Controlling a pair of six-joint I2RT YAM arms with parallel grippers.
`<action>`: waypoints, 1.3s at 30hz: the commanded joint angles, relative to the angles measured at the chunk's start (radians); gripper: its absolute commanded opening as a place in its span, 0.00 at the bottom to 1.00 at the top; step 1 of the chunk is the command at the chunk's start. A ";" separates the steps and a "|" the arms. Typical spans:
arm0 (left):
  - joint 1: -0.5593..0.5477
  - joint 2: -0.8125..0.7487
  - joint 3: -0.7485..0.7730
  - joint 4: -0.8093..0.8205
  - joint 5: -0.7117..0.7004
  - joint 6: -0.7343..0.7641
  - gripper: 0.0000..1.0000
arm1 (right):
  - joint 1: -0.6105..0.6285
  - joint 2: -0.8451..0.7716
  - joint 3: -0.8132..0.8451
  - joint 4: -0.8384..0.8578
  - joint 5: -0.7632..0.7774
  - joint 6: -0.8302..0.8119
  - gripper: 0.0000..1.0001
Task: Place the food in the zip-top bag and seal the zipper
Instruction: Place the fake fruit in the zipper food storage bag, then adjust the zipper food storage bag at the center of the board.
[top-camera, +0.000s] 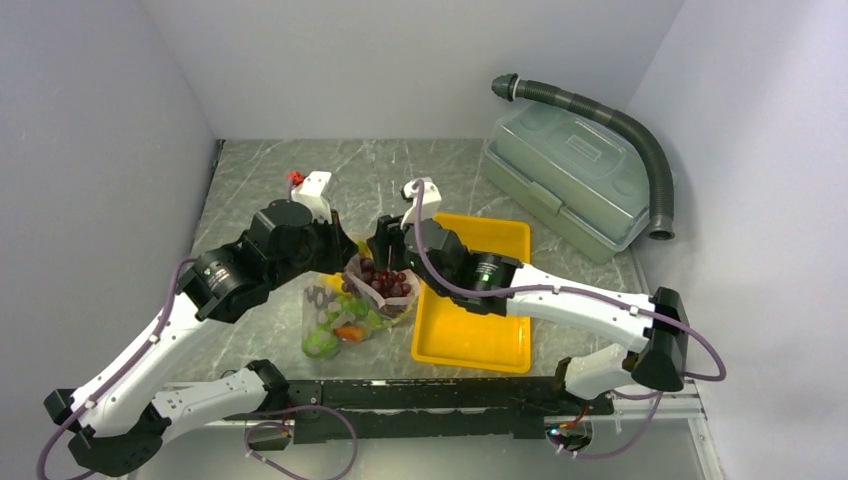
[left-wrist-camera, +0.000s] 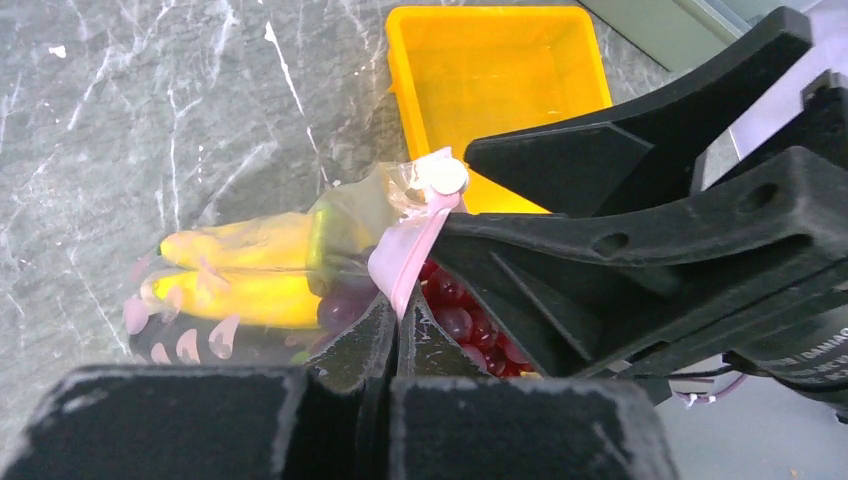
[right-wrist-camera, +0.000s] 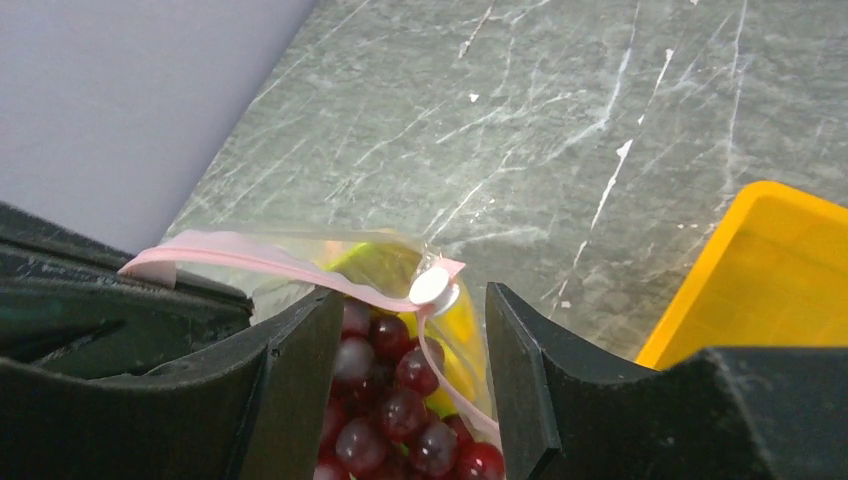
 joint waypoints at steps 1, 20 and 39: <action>-0.004 -0.011 0.046 0.096 0.001 -0.020 0.00 | -0.003 -0.068 0.032 -0.078 -0.004 -0.020 0.58; -0.004 -0.014 0.061 0.086 -0.012 -0.005 0.00 | -0.121 -0.258 -0.183 -0.123 -0.321 0.074 0.56; -0.006 -0.026 0.052 0.089 -0.004 -0.013 0.00 | -0.145 -0.268 -0.369 0.023 -0.522 0.206 0.44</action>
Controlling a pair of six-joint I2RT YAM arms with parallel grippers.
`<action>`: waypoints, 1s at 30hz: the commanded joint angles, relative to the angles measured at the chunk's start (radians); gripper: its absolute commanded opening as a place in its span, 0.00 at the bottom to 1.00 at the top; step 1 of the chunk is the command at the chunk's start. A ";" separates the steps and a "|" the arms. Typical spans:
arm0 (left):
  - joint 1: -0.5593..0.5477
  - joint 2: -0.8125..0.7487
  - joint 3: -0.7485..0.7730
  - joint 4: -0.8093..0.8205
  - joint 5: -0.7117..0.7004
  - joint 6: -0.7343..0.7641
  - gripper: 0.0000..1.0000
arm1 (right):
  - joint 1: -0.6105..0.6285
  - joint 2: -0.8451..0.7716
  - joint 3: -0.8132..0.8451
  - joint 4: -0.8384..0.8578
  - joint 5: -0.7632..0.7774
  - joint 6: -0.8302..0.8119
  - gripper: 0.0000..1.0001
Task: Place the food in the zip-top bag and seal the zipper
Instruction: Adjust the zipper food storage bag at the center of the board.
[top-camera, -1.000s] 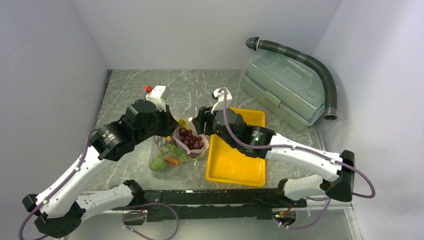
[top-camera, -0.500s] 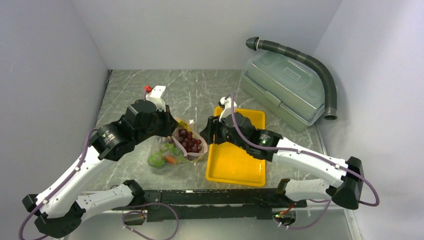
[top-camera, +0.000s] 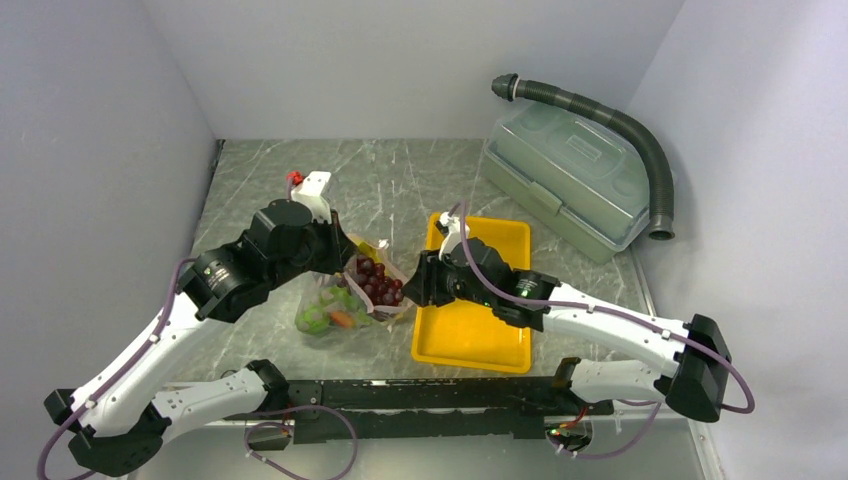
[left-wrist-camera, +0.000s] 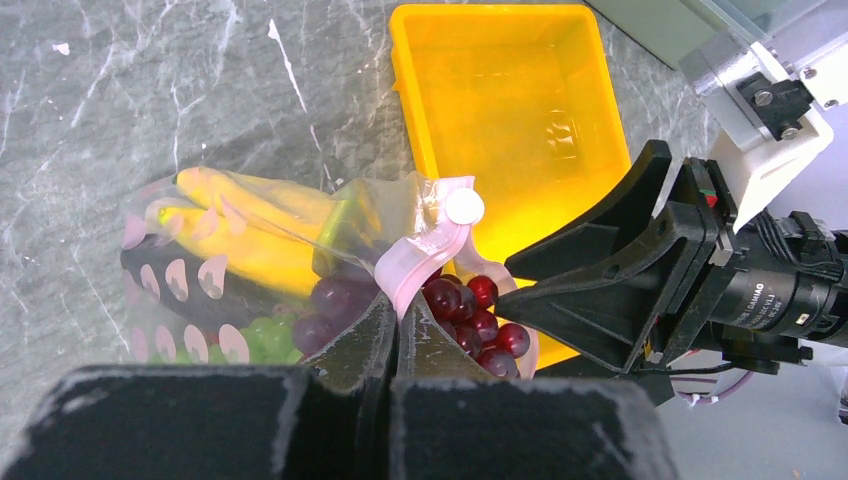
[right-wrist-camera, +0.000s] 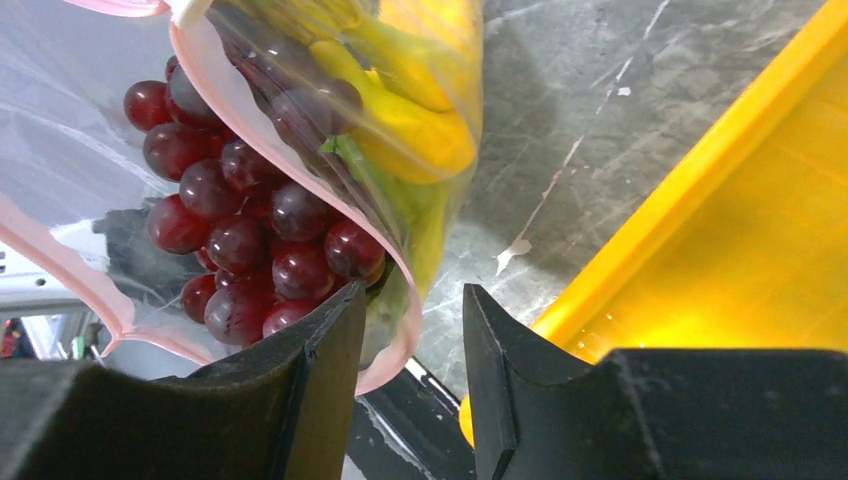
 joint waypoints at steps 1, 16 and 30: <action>-0.002 -0.025 0.052 0.090 -0.004 -0.014 0.00 | -0.006 0.005 -0.005 0.107 -0.077 0.037 0.42; -0.002 -0.041 0.044 0.083 -0.009 -0.015 0.00 | -0.006 0.062 0.062 0.071 -0.087 0.013 0.00; -0.001 -0.078 0.113 -0.077 -0.125 0.049 0.00 | -0.006 0.098 0.466 -0.168 0.035 -0.204 0.00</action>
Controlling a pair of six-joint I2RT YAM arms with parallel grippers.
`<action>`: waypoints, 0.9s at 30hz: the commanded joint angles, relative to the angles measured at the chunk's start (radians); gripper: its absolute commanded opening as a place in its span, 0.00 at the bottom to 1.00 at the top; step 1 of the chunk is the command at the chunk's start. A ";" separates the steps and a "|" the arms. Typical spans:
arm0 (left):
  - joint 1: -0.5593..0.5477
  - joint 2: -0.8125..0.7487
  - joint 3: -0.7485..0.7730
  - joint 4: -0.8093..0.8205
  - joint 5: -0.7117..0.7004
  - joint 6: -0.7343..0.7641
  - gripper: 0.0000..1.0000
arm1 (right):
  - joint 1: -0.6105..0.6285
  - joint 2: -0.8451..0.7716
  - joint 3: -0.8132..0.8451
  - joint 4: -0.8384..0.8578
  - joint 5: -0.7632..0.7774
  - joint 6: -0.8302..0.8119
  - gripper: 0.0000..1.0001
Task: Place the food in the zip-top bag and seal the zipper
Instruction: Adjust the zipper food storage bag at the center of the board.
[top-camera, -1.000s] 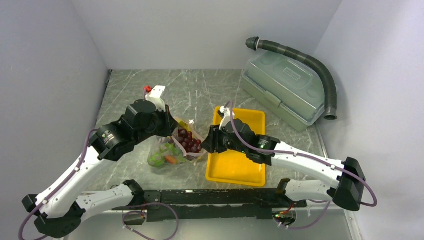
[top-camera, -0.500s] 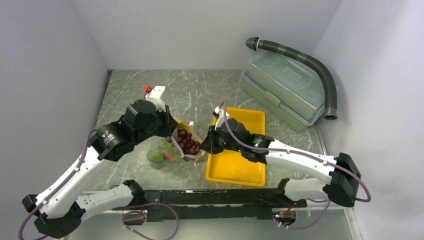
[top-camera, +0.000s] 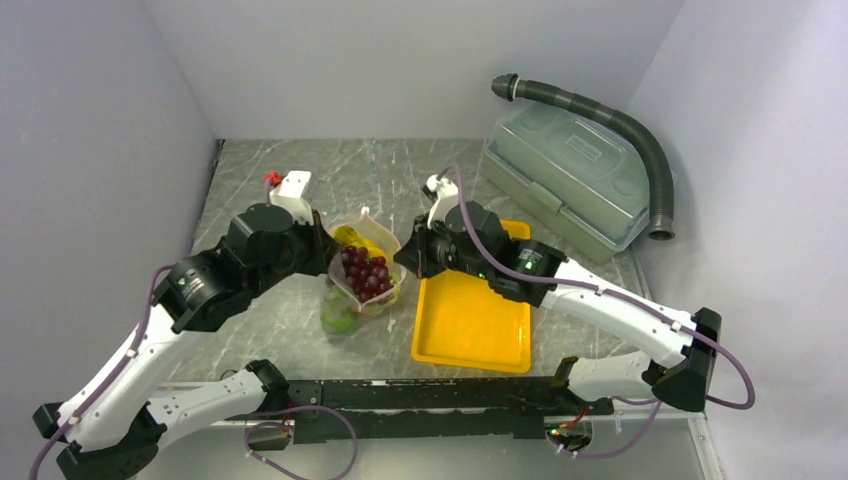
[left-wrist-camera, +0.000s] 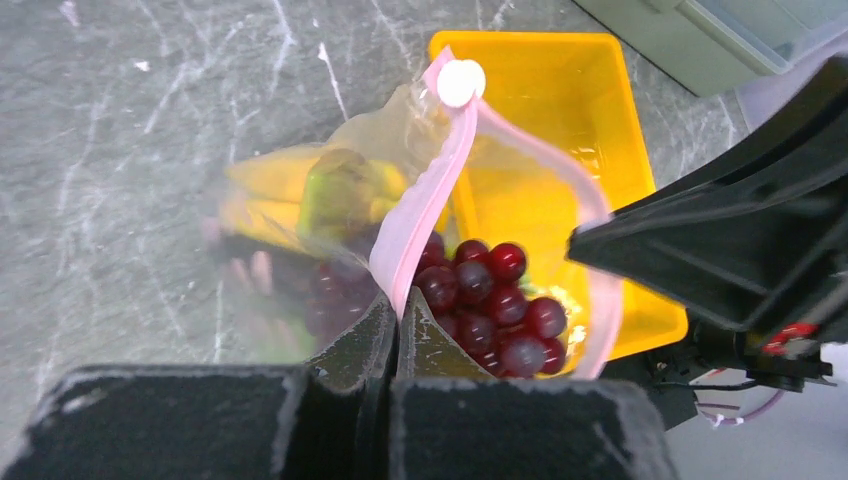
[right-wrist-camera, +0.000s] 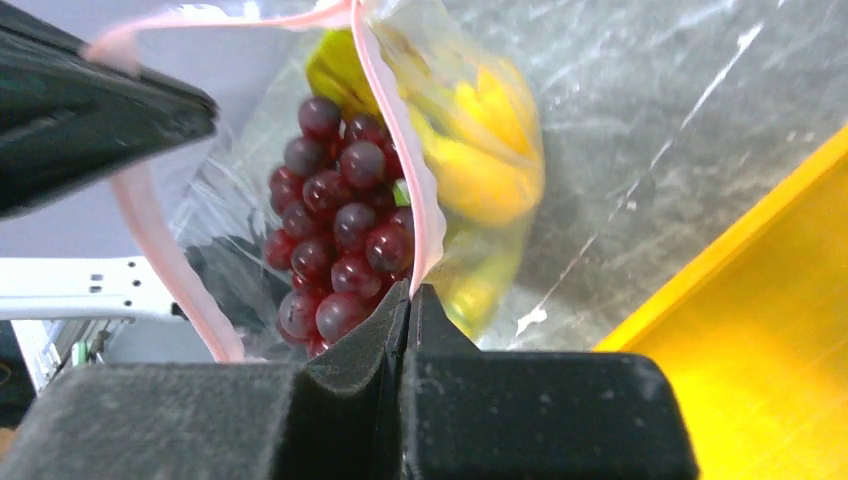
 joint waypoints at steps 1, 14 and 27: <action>-0.001 -0.035 0.102 -0.033 -0.080 0.041 0.00 | -0.004 0.031 0.220 -0.046 0.045 -0.119 0.00; -0.002 -0.058 0.119 0.000 -0.029 0.098 0.00 | 0.010 0.151 0.494 -0.085 -0.069 -0.187 0.00; -0.001 -0.007 0.133 0.023 -0.030 0.119 0.00 | -0.108 0.115 0.337 -0.039 -0.023 -0.178 0.00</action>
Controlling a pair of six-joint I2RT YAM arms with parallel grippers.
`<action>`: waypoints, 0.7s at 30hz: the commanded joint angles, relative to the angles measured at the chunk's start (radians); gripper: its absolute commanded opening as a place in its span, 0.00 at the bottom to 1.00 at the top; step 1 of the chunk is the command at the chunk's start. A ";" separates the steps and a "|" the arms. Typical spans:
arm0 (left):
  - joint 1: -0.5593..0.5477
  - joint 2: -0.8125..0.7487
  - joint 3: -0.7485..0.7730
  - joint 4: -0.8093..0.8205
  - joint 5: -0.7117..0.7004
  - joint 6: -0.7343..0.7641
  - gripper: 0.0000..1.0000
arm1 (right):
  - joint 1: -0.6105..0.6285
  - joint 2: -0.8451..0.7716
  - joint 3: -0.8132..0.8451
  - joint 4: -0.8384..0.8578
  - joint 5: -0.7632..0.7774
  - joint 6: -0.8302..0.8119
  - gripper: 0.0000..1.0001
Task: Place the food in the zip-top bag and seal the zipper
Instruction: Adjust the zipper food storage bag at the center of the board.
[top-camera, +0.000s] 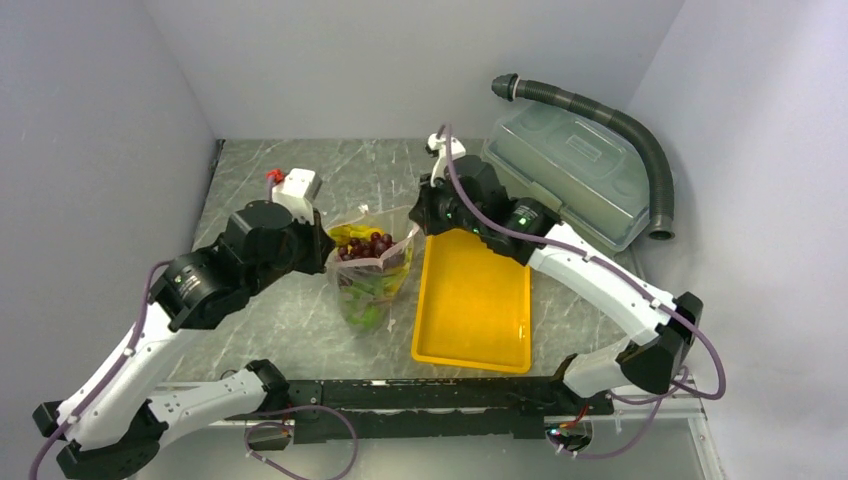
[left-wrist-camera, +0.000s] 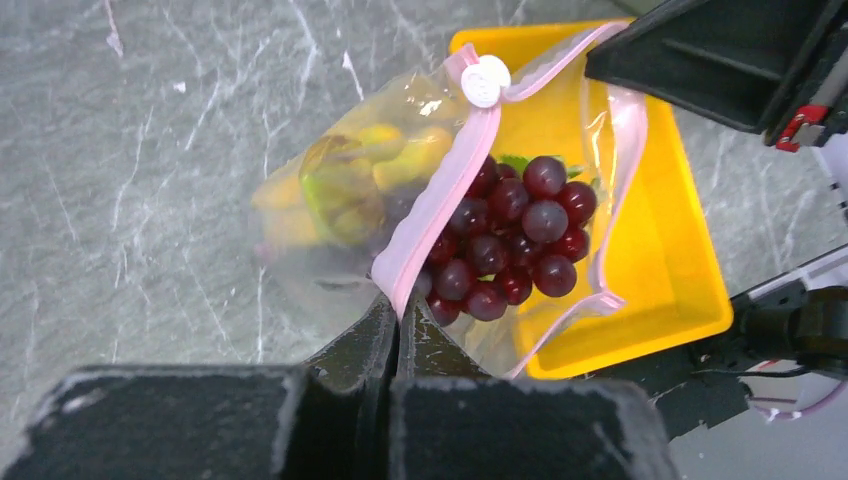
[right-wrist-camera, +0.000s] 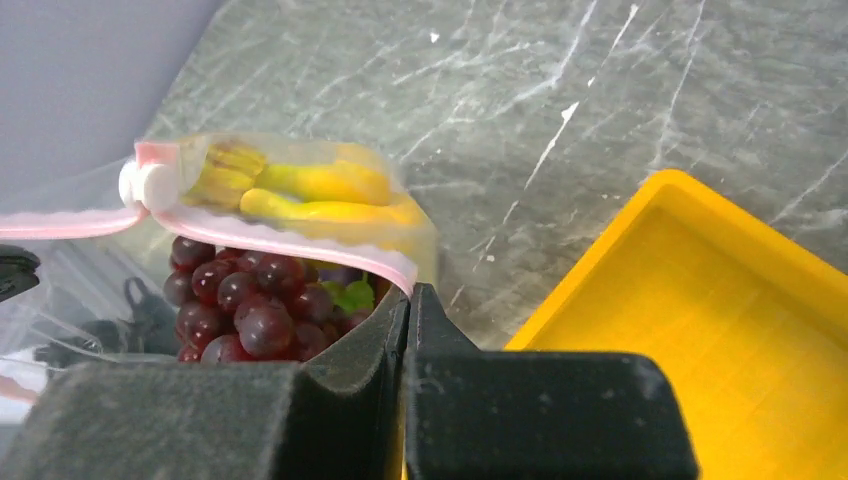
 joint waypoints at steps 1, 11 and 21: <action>-0.001 -0.004 0.080 0.090 0.053 0.015 0.00 | 0.060 -0.053 0.040 0.150 -0.092 0.020 0.00; -0.001 0.038 0.098 0.086 0.072 0.028 0.00 | 0.153 -0.056 0.059 0.190 -0.073 0.029 0.00; -0.001 0.066 0.184 0.080 0.170 0.108 0.00 | 0.167 -0.061 0.037 0.193 -0.116 0.021 0.00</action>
